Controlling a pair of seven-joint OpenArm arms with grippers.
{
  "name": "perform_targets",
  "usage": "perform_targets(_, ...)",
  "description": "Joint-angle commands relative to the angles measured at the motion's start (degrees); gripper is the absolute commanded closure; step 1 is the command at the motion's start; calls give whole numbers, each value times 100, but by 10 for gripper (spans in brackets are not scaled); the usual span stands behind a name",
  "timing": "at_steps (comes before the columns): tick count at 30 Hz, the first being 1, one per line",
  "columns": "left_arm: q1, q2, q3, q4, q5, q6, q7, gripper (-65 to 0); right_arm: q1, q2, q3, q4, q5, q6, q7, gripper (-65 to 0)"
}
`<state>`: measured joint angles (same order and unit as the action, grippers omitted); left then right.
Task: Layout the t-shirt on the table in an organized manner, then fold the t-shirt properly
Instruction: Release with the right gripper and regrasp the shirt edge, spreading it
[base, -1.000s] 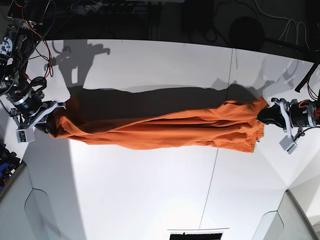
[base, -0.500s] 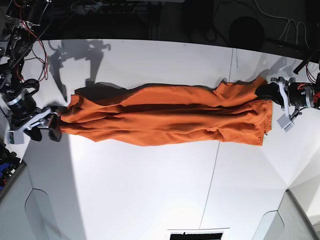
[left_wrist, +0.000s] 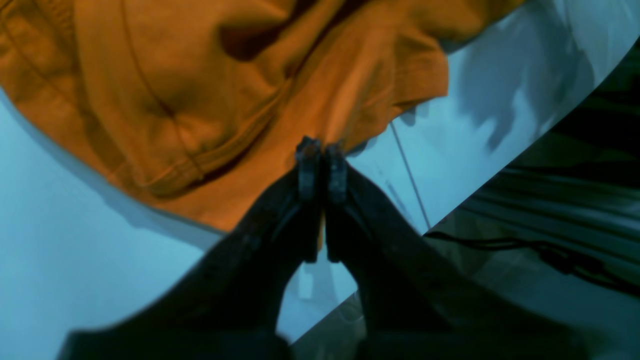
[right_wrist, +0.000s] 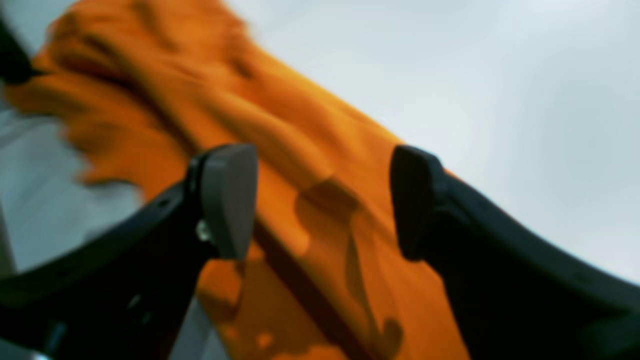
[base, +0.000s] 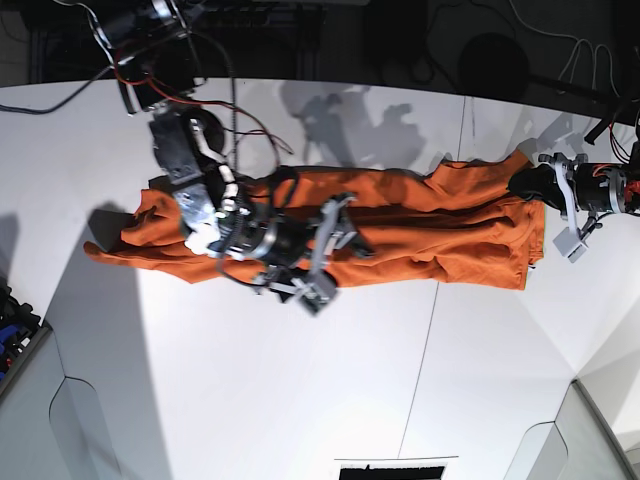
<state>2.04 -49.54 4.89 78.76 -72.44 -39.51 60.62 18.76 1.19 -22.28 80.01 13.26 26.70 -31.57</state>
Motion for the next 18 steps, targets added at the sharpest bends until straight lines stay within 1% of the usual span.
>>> perform_targets(1,-92,-122,-61,79,-81,-49,-87,-42,243,-133,-149,-9,-46,13,181,-407)
perform_targets(3,-92,-76,-61,79,-79,-49,-85,-42,350,-299,-492,-192,-345,11,181,-407)
perform_targets(5,-92,-28,-61,79,-79,-49,-85,-42,378,-396,-721,-363,-623,-9,297,-406)
perform_targets(7,-92,2,-61,79,-79,-49,-85,-42,372,-415,-850,-540,-695,-138,487,-404)
perform_targets(8,-92,4,-61,79,-81,-49,-87,-42,374,-422,-868,-629,-699,-164,533,-389)
perform_targets(9,-92,2,-61,79,-81,-49,-87,-42,374,-424,-868,-702,-704,-164,575,-345)
perform_targets(10,-92,2,-61,79,-70,-49,-85,-42,374,-422,-863,-758,-706,-179,592,-282)
perform_targets(11,-92,2,-61,79,-52,-49,-85,-42,374,-420,-861,-800,-730,-245,592,-206)
perform_targets(13,-92,2,-61,79,-50,-49,-85,-42,374,-420,-852,-809,-881,-251,603,-53)
perform_targets(14,-92,2,-61,79,-52,-49,-85,-42,376,-420,-850,-809,-992,-251,673,0)
perform_targets(17,-90,2,-61,79,-35,-49,-85,-40,402,-417,-739,-807,-1486,-254,1010,0)
perform_targets(18,-90,0,-61,79,15,-49,-85,-26,450,-417,-654,-807,-1572,-258,1038,0)
